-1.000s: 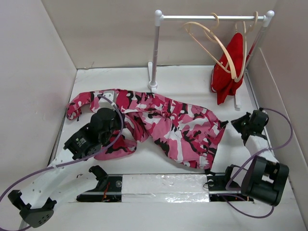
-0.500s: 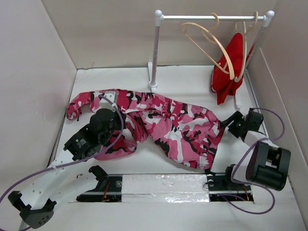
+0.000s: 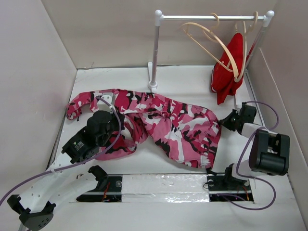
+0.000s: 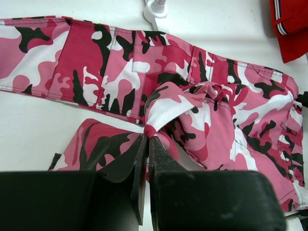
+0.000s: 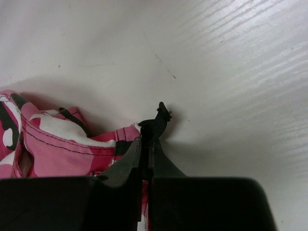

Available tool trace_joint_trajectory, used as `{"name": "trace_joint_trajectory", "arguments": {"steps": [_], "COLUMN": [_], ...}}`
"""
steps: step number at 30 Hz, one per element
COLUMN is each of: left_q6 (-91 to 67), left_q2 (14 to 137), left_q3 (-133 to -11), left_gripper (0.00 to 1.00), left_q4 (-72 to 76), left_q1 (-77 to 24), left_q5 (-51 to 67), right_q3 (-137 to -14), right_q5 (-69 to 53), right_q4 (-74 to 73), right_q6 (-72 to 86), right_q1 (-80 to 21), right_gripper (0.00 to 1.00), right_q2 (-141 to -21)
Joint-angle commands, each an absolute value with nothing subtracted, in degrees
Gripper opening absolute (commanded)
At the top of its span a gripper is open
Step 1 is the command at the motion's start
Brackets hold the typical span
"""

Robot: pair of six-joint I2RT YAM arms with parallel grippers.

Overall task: Place the trousers on the hanger
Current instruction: Flatten out the trousers at the center of the board.

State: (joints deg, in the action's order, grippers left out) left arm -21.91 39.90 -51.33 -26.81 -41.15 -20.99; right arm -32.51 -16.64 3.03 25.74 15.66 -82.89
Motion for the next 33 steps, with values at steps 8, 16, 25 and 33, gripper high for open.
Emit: {"name": "trace_joint_trajectory", "arguments": {"steps": [8, 16, 25, 33], "left_q6": [-20.48, -18.81, -18.63, -19.34], "left_q2": [39.64, 45.61, 50.80, 60.73], "left_q3": [-51.68, -58.53, -61.08, -61.00], "left_gripper": [0.00, 0.00, 0.00, 0.14], "left_q4": [-23.12, -25.92, -26.46, -26.63], "left_q1": [-40.87, -41.48, -43.15, -43.15], "left_q5": [-20.48, -15.39, -16.52, -23.46], "right_q3": [-35.94, -50.87, -61.00, -68.65], "right_q5": [-1.78, 13.79, 16.52, 17.85], "right_q4": [-4.66, -2.99, -4.33, -14.41], "right_q6": [30.50, 30.77, 31.29, 33.92], "right_q1": [17.48, 17.49, 17.67, 15.30], "right_gripper": [0.00, 0.00, 0.04, 0.92], "right_q2": [-64.80, -73.28, -84.55, -86.33]}}
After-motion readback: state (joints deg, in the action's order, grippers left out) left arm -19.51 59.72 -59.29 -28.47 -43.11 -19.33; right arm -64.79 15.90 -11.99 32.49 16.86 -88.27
